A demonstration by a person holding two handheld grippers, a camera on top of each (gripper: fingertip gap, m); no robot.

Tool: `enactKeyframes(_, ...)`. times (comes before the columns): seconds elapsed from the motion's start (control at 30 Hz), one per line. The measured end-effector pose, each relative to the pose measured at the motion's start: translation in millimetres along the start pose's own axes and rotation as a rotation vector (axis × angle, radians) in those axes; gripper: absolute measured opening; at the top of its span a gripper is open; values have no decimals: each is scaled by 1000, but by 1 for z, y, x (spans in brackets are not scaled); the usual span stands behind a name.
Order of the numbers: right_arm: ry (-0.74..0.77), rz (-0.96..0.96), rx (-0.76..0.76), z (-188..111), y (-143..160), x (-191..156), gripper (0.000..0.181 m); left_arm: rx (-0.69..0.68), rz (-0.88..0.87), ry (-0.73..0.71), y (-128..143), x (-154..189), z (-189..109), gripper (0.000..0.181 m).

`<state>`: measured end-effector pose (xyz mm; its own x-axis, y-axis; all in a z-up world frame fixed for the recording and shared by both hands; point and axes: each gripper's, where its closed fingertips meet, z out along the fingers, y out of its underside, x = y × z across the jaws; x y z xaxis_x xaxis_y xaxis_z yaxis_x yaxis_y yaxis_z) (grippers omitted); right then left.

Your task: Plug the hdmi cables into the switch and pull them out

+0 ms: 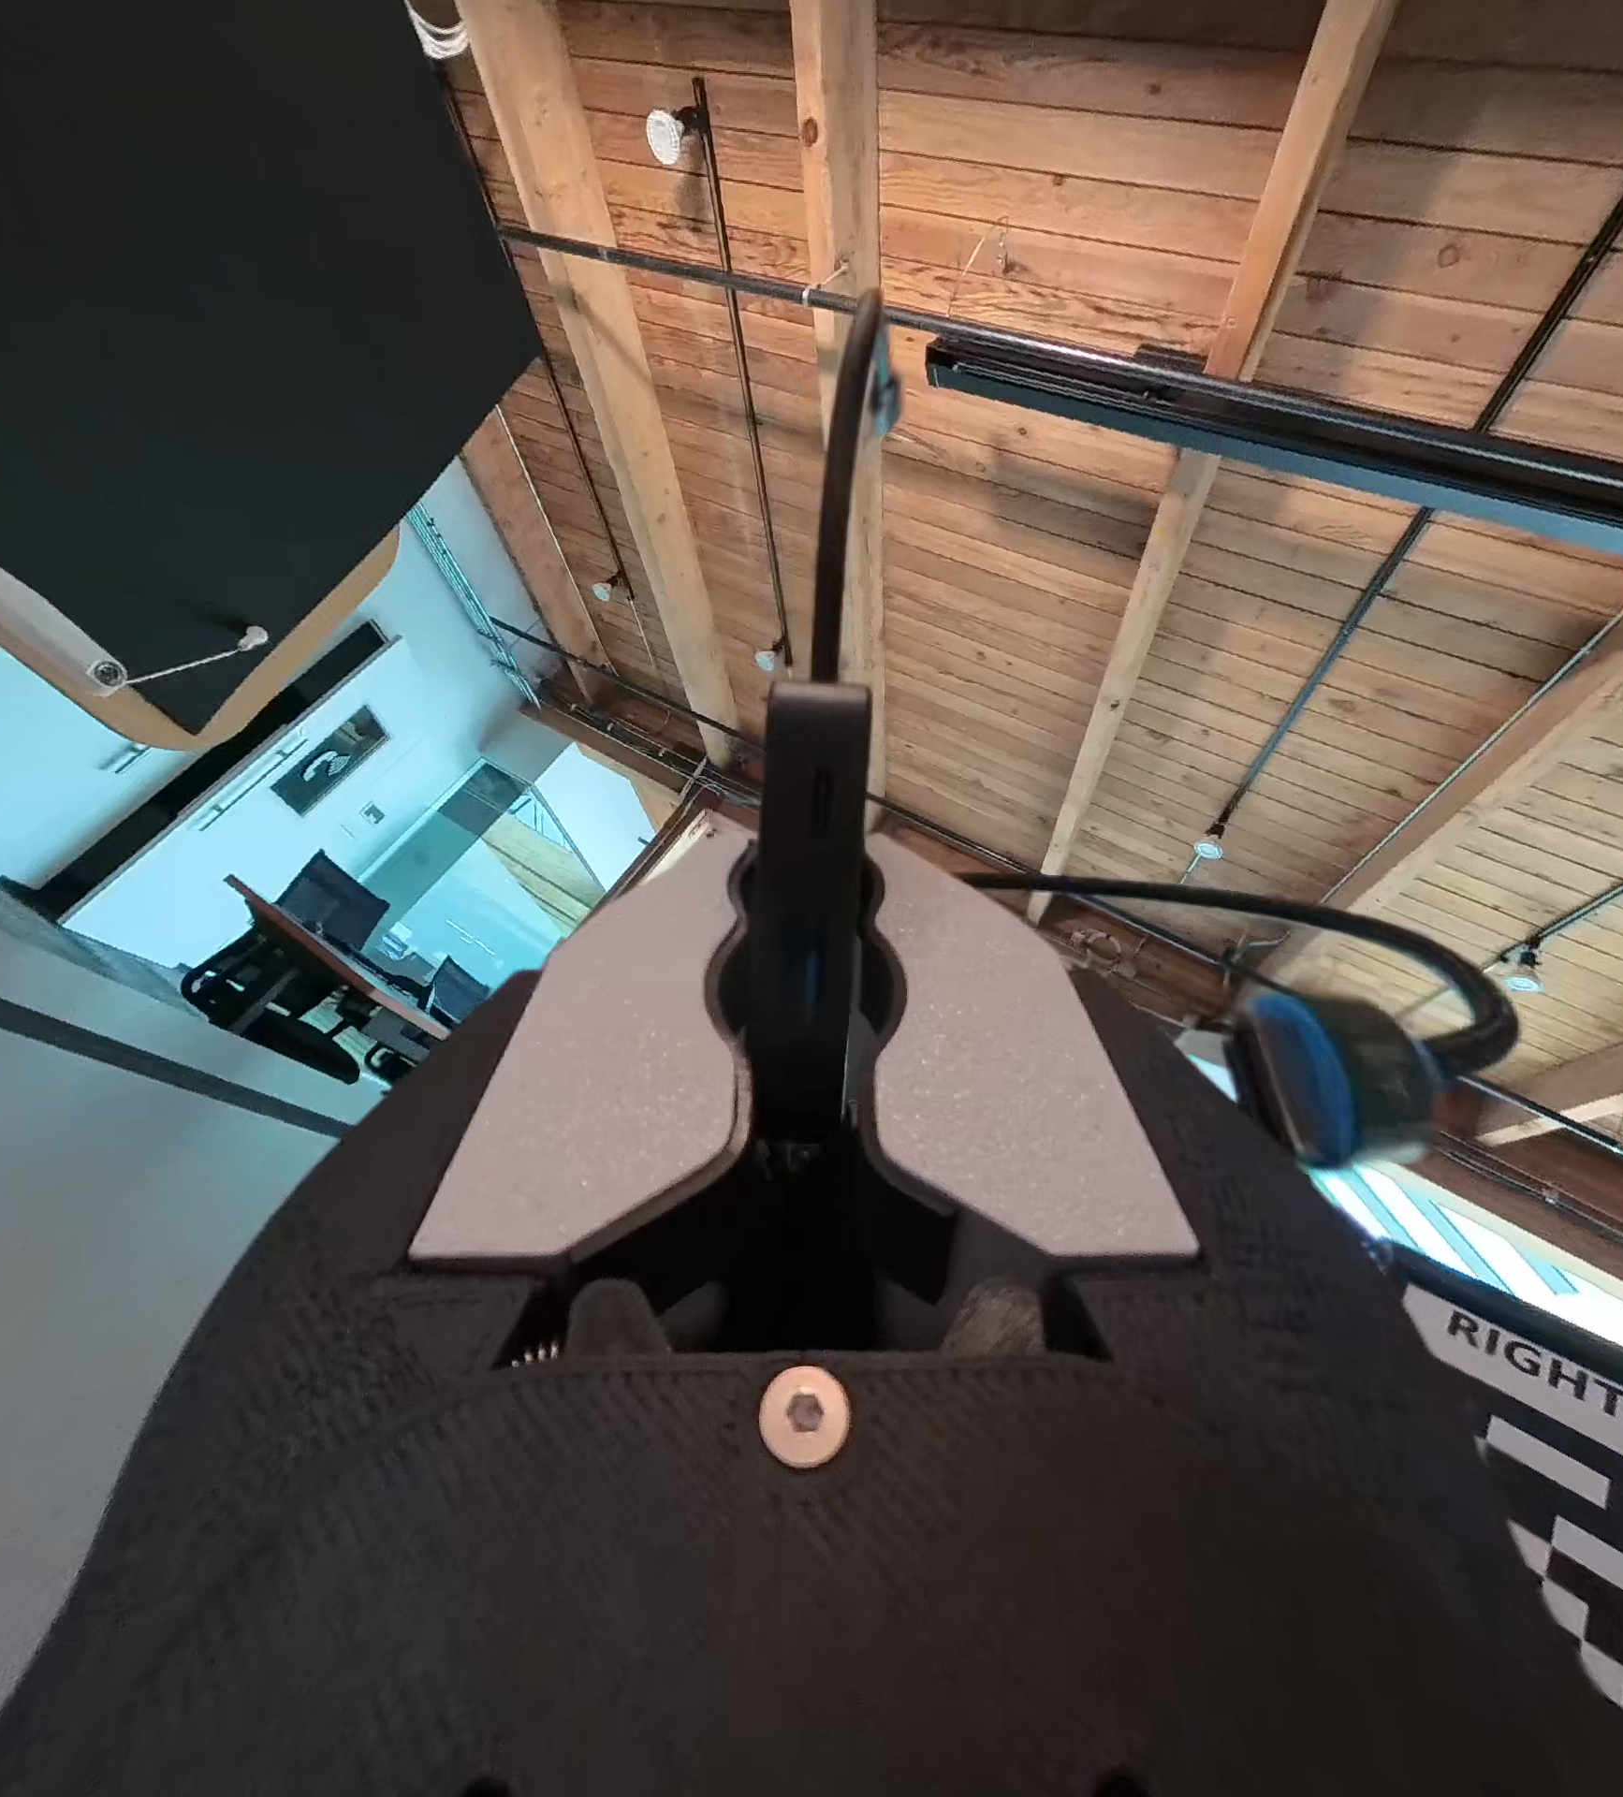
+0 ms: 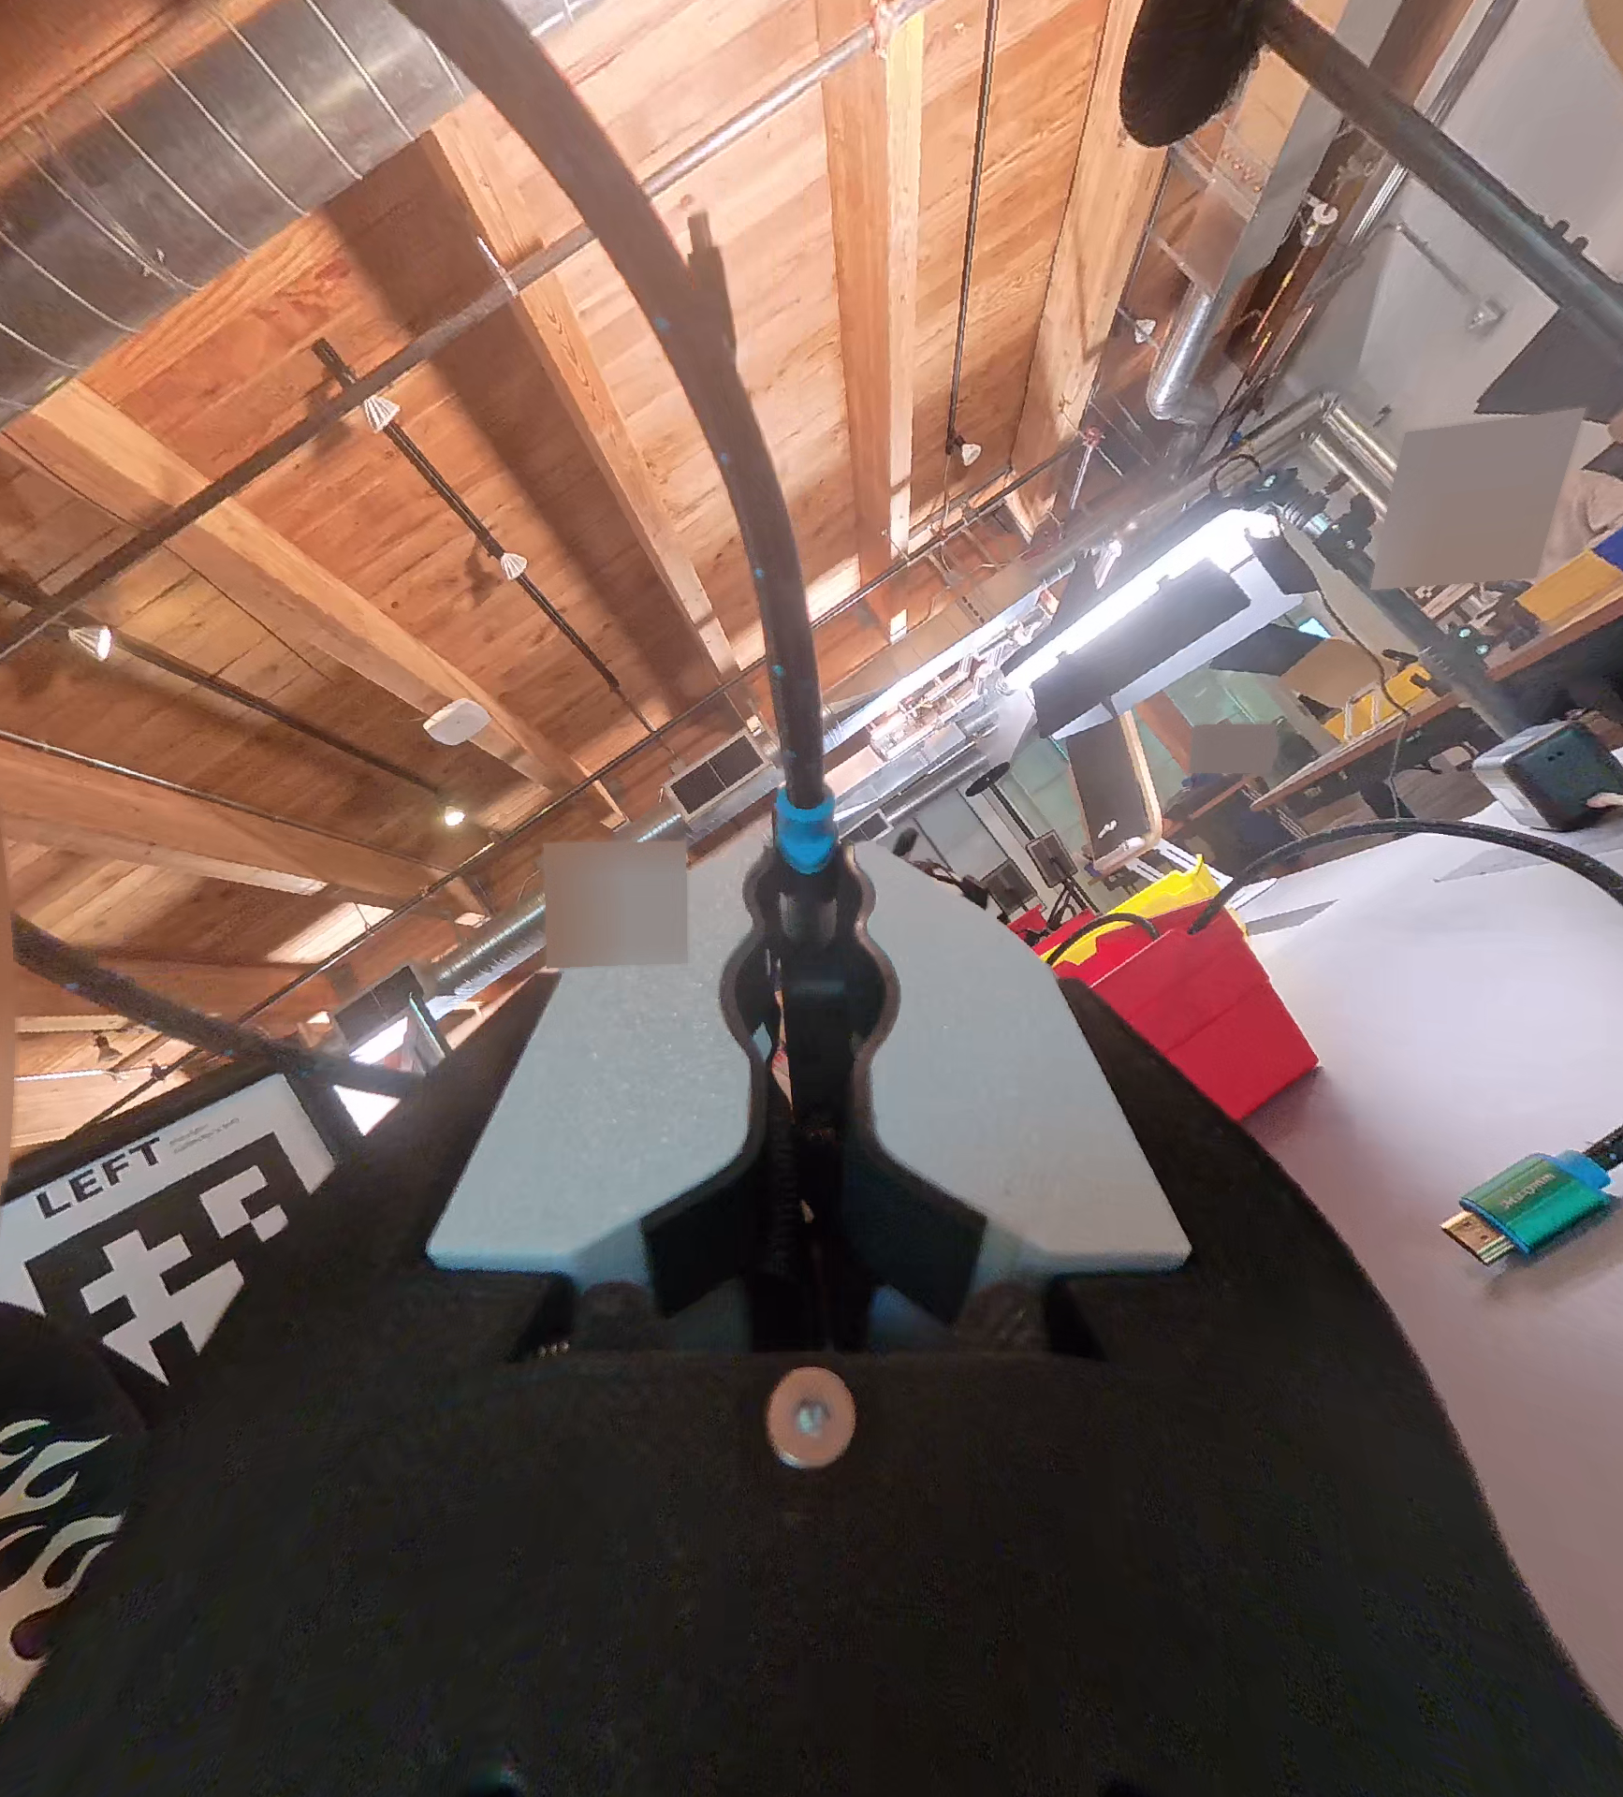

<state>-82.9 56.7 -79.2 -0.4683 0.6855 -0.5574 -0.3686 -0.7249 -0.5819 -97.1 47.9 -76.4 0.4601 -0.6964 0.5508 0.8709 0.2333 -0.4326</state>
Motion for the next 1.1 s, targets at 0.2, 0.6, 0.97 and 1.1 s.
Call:
enactKeyframes(0.2,-3,28,14,-3,-1,3,11,-17,25,-24,3,-1,0,14)
enactKeyframes(0.6,-40,66,38,-4,-6,1,12,-96,41,-9,17,2,3,21)
enactKeyframes(0.97,-96,99,4,-1,-2,-9,13,-103,14,28,20,7,1,14)
enactKeyframes(1.1,-170,143,-21,0,2,-18,17,-158,-76,86,26,13,1,14)
